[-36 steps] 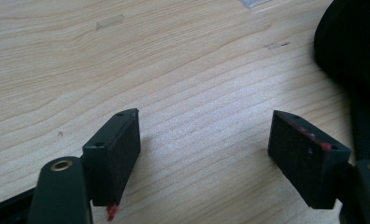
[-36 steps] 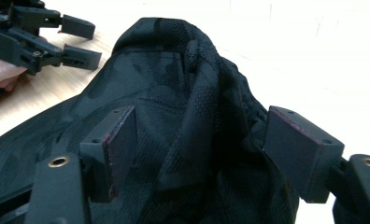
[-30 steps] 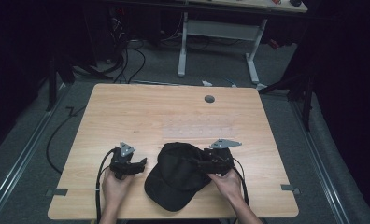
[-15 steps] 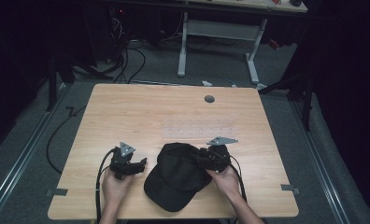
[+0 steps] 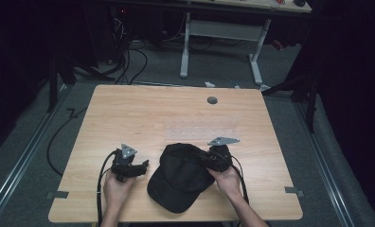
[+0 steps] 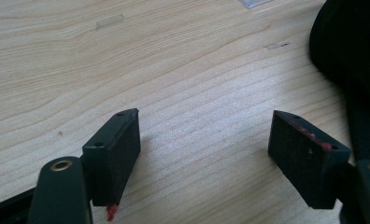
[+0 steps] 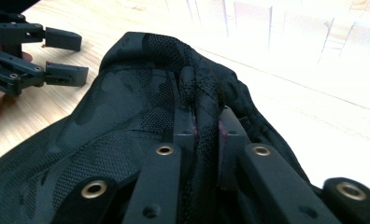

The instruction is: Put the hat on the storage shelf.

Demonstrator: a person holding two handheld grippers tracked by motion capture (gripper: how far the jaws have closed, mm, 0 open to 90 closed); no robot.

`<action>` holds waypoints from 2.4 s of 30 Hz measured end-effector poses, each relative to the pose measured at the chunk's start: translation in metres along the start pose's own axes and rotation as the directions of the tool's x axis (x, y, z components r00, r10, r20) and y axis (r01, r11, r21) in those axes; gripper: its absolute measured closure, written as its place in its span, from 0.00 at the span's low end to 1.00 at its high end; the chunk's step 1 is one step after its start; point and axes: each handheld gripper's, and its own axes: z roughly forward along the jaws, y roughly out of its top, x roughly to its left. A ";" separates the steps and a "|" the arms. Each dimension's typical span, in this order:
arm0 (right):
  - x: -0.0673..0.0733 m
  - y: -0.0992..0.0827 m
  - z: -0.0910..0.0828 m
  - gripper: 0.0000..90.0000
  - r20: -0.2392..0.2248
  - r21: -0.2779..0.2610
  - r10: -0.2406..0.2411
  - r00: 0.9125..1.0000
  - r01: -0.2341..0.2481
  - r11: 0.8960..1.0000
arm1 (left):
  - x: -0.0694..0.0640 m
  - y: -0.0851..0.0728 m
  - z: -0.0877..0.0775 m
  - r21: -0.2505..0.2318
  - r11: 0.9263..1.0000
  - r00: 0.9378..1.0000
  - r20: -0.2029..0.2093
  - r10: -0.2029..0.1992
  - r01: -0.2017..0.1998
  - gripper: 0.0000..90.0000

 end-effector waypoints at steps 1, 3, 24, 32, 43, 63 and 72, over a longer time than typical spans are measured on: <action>-0.001 0.000 0.000 0.92 -0.001 -0.003 -0.004 1.000 0.004 1.000 | 0.000 0.000 0.000 0.000 1.000 1.000 0.000 0.000 0.000 0.29; -0.001 0.001 -0.001 0.93 -0.004 -0.003 -0.006 1.000 0.005 1.000 | 0.000 0.000 0.000 0.000 1.000 1.000 0.000 0.000 0.000 0.29; -0.005 0.010 -0.031 0.94 -0.041 -0.088 -0.104 0.994 0.100 0.991 | 0.002 0.002 0.000 -0.004 0.999 0.999 0.004 -0.035 0.035 0.30; -0.009 0.018 -0.044 0.94 -0.052 -0.123 -0.153 0.987 0.145 0.982 | -0.001 -0.001 0.000 0.015 1.000 1.000 0.015 0.009 -0.009 0.24; -0.012 0.030 -0.067 0.94 -0.070 -0.186 -0.225 0.972 0.209 0.960 | -0.011 0.002 -0.006 0.094 0.995 0.993 0.110 -0.049 0.039 0.21; -0.011 0.034 -0.077 0.94 -0.102 -0.235 -0.297 0.949 0.267 0.935 | -0.060 0.037 -0.045 0.223 0.968 0.866 0.456 -0.208 0.115 0.18; -0.007 0.034 -0.075 0.94 -0.116 -0.245 -0.324 0.939 0.289 0.925 | -0.074 0.037 -0.043 0.281 0.955 0.845 0.483 -0.230 0.099 0.17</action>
